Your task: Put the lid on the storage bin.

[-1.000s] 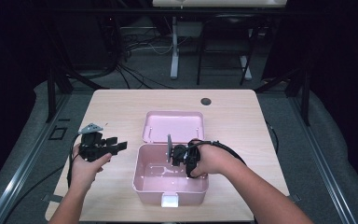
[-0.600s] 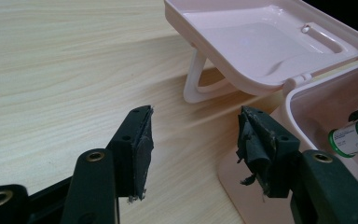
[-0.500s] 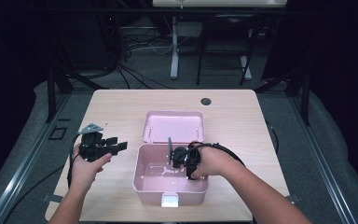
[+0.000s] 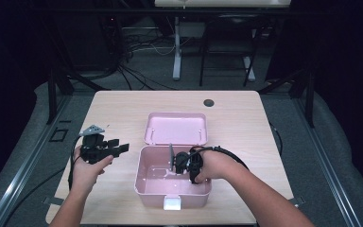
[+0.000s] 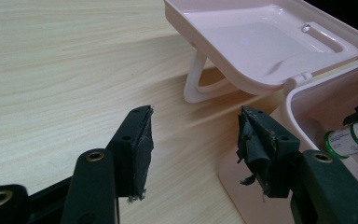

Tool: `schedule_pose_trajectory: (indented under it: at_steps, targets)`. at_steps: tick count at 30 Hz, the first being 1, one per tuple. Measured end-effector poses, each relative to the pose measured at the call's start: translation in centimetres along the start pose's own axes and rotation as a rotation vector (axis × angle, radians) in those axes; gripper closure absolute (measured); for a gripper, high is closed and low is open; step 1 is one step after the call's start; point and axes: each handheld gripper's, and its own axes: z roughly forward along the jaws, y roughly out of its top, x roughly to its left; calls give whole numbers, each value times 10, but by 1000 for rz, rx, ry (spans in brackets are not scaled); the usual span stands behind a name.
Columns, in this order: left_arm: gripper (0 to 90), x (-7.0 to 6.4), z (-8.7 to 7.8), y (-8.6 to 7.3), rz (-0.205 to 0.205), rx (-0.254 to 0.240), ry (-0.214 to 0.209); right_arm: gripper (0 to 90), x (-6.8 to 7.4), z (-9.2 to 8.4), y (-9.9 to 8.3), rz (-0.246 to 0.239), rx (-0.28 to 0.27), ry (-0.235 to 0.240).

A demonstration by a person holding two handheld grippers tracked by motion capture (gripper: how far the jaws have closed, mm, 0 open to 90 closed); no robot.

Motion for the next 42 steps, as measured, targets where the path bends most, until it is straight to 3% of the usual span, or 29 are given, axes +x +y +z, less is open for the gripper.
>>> schedule_pose_trajectory:
  at_steps: [42]
  targets:
    - [453,0,0,0,-3,-3,1,493,2,3,2,-4,15,1]
